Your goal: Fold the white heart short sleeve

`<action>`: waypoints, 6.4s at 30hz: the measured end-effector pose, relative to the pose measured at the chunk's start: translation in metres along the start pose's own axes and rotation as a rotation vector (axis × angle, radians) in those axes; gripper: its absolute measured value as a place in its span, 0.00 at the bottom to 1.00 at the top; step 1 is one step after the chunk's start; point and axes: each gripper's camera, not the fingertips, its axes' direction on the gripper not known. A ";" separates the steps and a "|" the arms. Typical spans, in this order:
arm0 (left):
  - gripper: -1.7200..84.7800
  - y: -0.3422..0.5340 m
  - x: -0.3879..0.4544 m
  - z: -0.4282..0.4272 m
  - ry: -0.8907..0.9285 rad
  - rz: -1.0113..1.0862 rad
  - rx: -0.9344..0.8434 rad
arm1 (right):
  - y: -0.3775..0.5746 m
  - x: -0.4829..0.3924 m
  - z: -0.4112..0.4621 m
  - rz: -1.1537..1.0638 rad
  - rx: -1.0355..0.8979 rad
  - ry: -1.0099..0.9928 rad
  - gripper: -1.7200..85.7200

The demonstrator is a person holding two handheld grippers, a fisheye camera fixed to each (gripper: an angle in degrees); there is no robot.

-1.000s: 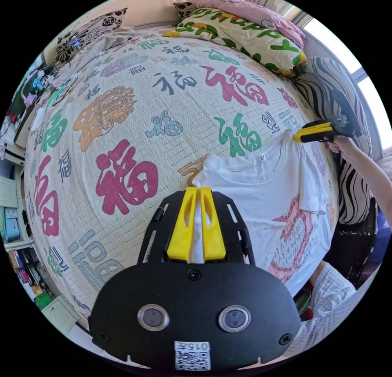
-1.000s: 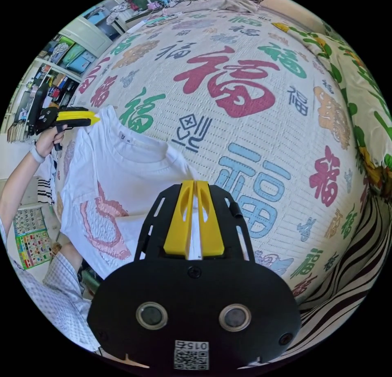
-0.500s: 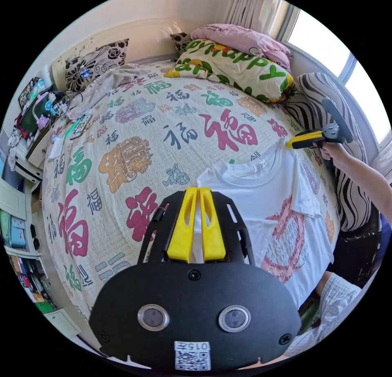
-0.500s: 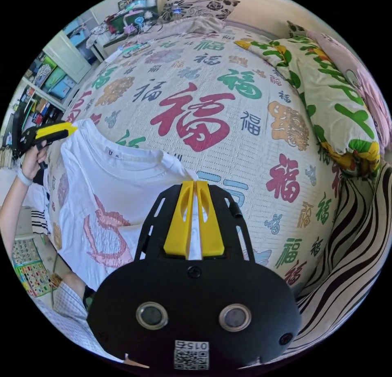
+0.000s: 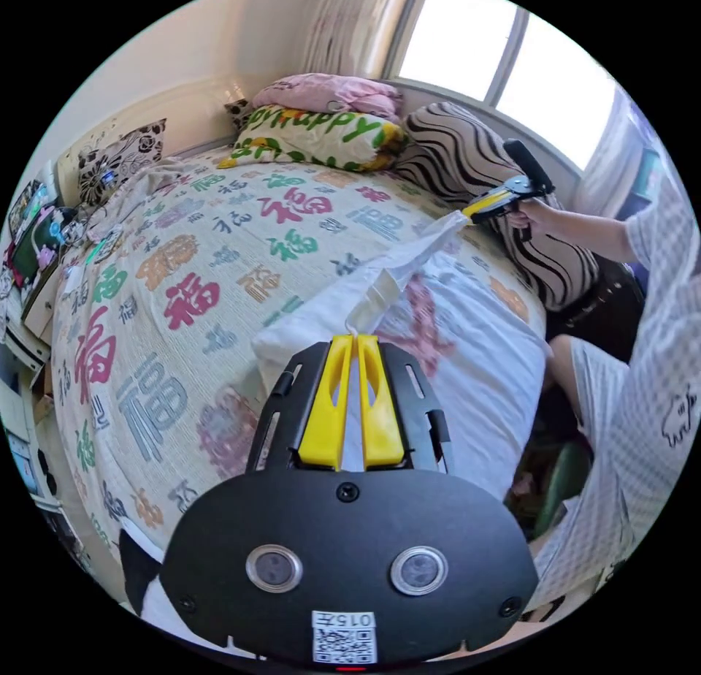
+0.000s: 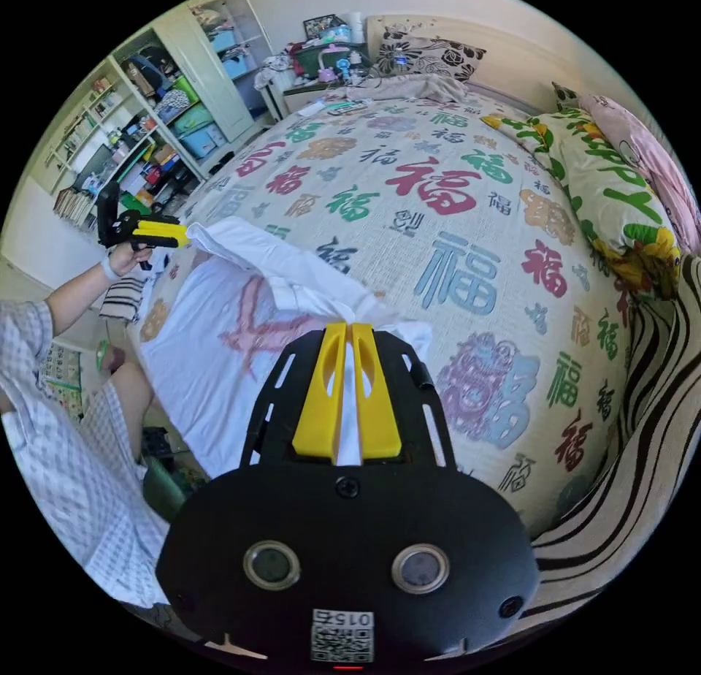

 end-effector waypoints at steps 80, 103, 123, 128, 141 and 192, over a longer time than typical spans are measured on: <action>0.04 0.537 0.125 -0.021 0.159 -1.360 -0.037 | -0.351 -0.525 0.342 -0.469 -0.467 0.032 0.11; 0.02 0.522 0.160 -0.003 0.020 -1.367 0.105 | -0.416 -0.493 0.366 -0.507 -0.615 0.086 0.01; 0.02 0.217 0.392 0.075 0.297 -0.420 0.051 | -0.193 -0.170 0.124 -0.538 -0.294 -0.222 0.01; 0.01 0.145 0.445 0.158 0.353 -0.270 -0.004 | -0.112 -0.072 0.110 -0.585 -0.232 -0.145 0.01; 0.01 0.025 0.497 0.312 0.364 -0.093 -0.203 | 0.011 0.099 0.128 -0.558 -0.153 -0.198 0.02; 0.13 -0.028 -0.002 0.298 0.413 -0.602 -0.023 | 0.314 0.421 0.136 0.341 0.060 -0.502 0.12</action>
